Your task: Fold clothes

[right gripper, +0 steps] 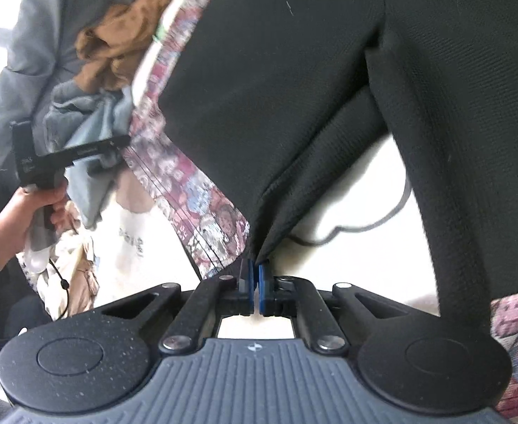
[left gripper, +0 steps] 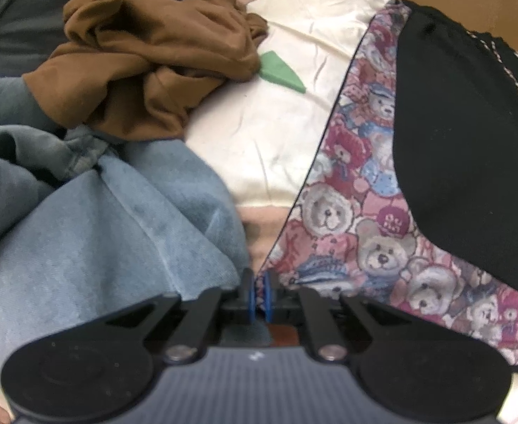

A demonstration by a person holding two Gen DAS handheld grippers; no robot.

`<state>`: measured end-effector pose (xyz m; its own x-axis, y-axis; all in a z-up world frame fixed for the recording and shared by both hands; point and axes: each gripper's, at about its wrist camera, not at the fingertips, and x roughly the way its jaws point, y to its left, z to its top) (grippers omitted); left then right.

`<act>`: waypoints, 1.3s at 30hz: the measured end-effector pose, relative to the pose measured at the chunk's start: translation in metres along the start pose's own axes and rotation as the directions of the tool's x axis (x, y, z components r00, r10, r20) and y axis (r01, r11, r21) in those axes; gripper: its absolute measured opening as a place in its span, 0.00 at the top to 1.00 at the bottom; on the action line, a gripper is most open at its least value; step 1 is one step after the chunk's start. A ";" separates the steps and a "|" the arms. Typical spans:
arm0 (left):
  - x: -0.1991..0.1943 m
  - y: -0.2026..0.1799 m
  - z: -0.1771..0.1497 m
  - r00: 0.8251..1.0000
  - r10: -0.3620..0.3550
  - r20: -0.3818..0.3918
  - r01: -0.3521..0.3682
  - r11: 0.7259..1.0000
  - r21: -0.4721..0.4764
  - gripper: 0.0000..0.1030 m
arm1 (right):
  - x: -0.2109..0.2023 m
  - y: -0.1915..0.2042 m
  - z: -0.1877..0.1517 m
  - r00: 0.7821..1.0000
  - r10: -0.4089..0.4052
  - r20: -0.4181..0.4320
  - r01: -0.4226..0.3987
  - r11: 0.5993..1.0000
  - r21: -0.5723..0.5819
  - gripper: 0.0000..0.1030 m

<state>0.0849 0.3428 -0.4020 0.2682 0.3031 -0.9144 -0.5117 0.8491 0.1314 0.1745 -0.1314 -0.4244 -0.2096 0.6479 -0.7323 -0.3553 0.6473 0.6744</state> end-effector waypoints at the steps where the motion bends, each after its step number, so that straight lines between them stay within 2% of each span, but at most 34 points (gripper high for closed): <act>1: 0.000 0.000 0.001 1.000 0.001 0.000 -0.001 1.000 -0.004 0.95 | 0.004 -0.001 -0.001 1.000 0.001 -0.026 -0.001 1.000 0.006 1.00; 4: -0.002 0.000 0.001 1.000 0.001 -0.002 -0.001 1.000 0.002 0.94 | 0.010 0.003 -0.009 0.996 0.038 -0.077 -0.038 0.999 0.005 1.00; 10: -0.007 0.002 0.003 1.000 -0.006 0.000 0.006 1.000 -0.015 0.91 | 0.000 0.014 -0.012 0.995 0.085 -0.056 -0.086 0.996 -0.021 0.96; 13: -0.005 0.003 0.003 1.000 -0.010 0.000 0.010 1.000 -0.020 0.91 | -0.007 0.017 -0.005 0.998 0.066 -0.021 -0.067 0.997 -0.026 0.83; 15: -0.004 0.003 0.003 1.000 -0.011 0.000 0.011 1.000 -0.021 0.91 | -0.008 0.020 0.000 1.000 0.023 -0.002 -0.023 0.998 -0.052 0.71; 19: -0.001 0.003 0.003 1.000 -0.015 -0.005 0.015 1.000 -0.019 0.91 | -0.004 0.032 0.006 1.000 0.011 -0.001 -0.011 0.992 -0.129 0.68; 21: -0.001 0.003 0.003 1.000 -0.016 -0.007 0.016 1.000 -0.020 0.91 | -0.004 0.050 0.006 1.000 -0.022 0.014 0.024 0.972 -0.235 0.63; 26: -0.001 0.003 0.003 1.000 -0.021 -0.006 0.021 1.000 -0.022 0.91 | -0.003 0.080 0.003 0.993 -0.101 0.057 0.116 0.906 -0.408 0.63; 33: -0.001 0.004 0.002 1.000 -0.026 -0.002 0.026 0.999 -0.028 0.91 | -0.010 0.099 0.002 0.981 -0.166 0.100 0.194 0.850 -0.489 0.63; 34: -0.001 0.004 0.002 1.000 -0.027 -0.002 0.027 0.999 -0.028 0.91 | -0.011 0.101 0.003 0.980 -0.168 0.102 0.197 0.846 -0.496 0.62; 35: -0.001 0.004 0.002 1.000 -0.028 -0.002 0.028 0.999 -0.029 0.91 | -0.012 0.104 0.005 0.980 -0.170 0.104 0.199 0.842 -0.502 0.56; 39: 0.000 0.005 0.002 1.000 -0.026 0.002 0.026 0.999 -0.039 0.91 | 0.013 0.105 0.004 0.981 -0.185 0.058 0.187 0.817 -0.545 0.55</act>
<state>0.0836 0.3476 -0.4006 0.2827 0.2818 -0.9169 -0.5363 0.8390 0.0925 0.1383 -0.0532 -0.3630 -0.0867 0.5393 -0.8376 -0.8261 0.4311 0.3630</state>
